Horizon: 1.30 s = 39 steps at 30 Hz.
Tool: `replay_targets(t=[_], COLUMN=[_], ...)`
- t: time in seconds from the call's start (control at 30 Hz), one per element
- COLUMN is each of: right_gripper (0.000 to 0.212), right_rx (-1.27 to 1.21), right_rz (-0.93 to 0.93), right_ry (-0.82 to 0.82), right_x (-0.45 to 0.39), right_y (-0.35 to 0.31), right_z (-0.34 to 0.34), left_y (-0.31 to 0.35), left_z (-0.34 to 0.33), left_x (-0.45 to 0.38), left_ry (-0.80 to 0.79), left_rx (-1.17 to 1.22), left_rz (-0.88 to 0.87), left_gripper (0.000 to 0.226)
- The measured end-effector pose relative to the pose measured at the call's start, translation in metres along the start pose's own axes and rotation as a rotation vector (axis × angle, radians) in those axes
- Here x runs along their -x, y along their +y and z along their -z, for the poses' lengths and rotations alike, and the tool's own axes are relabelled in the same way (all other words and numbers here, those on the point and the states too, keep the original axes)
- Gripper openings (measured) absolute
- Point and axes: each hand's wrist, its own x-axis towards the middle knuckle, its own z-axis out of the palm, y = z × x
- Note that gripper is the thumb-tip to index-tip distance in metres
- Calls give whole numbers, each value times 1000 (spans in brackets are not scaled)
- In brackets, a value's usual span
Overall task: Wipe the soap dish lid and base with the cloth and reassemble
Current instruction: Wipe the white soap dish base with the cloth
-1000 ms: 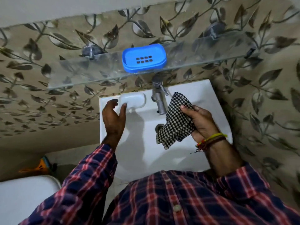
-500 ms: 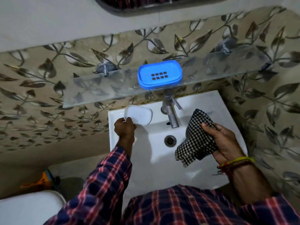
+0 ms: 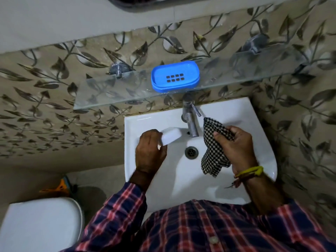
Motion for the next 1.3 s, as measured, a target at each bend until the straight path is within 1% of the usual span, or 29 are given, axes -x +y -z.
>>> replay_targets(t=[0.03,0.1,0.13,0.17,0.2,0.23,0.3,0.33,0.4,0.43,0.47,0.5,0.53,0.57,0.6,0.63,0.67,0.7,0.73,0.8,0.83,0.87,0.93,0.97,1.07,1.2,1.23,1.3], right_gripper=[16,15,18,22,25,25,22,21,23,24,24,23,22,21,20,20,21,22,22,19,15,12,7,5,8,15,14,12], right_rx=[37,93,116,136,161,192,213,189,87,25,-40,-97,-135,-164,-198,-245,-302,-350,-376,-384,-382,-379,-380,-376,-342,-256,-229,-211], right_rz=[28,74,94,108,117,131,155,150,93,47,-5,-55,-90,-110,-127,-151,-189,-228,-263,-326,-359,-392,-444,-451,-392,-207,-182,-162], right_ry=[-19,-91,-135,-173,-199,-217,-254,-279,-332,-352,-376,-401,-418,-420,-410,-395,-382,-375,-374,-376,-378,-384,-409,-431,-521,-668,-678,-623], right_x=[1,5,7,10,12,13,12,10,5,4,3,5,7,9,11,13,15,16,17,22,24,26,28,28,30,30,29,26], right_y=[1,3,3,2,0,-2,-8,-12,-18,-21,-23,-26,-28,-31,-34,-37,-40,-43,-45,-49,-51,-52,-54,-55,-54,-59,-61,-63], right_z=[-2,-8,-11,-15,-20,-24,-30,-31,-31,-30,-29,-28,-28,-28,-27,-26,-24,-23,-24,-29,-32,-36,-41,-41,-42,-37,-35,-34], left_y=[10,31,40,49,58,64,72,73,75,75,77,79,84,90,94,96,97,98,101,105,107,109,111,111,108,97,96,95], left_z=[5,14,16,16,16,16,15,15,16,16,14,13,12,12,11,11,12,14,16,18,19,19,20,21,22,23,22,20], left_x=[-3,-13,-17,-21,-23,-24,-23,-21,-19,-17,-17,-17,-20,-23,-26,-28,-30,-32,-34,-34,-34,-32,-29,-26,-25,-39,-41,-40], left_ry=[-19,-55,-65,-81,-108,-145,-232,-272,-341,-372,-396,-415,-418,-406,-384,-349,-315,-301,-298,-307,-331,-348,-371,-374,-365,-360,-381,-439], left_rx=[72,248,330,425,539,646,814,902,1016,1030,1029,1038,1047,1062,1099,1160,1209,1250,1272,1271,1288,1313,1360,1369,1400,1429,1454,1485], left_rz=[156,520,655,739,778,775,670,617,571,558,556,579,639,728,828,909,957,970,965,923,901,881,866,875,881,890,899,917], left_gripper=[18,18,21,25,29,33,45,55,83,91,94,98,106,114,116,108,92,78,73,87,88,80,58,54,51,48,48,51])
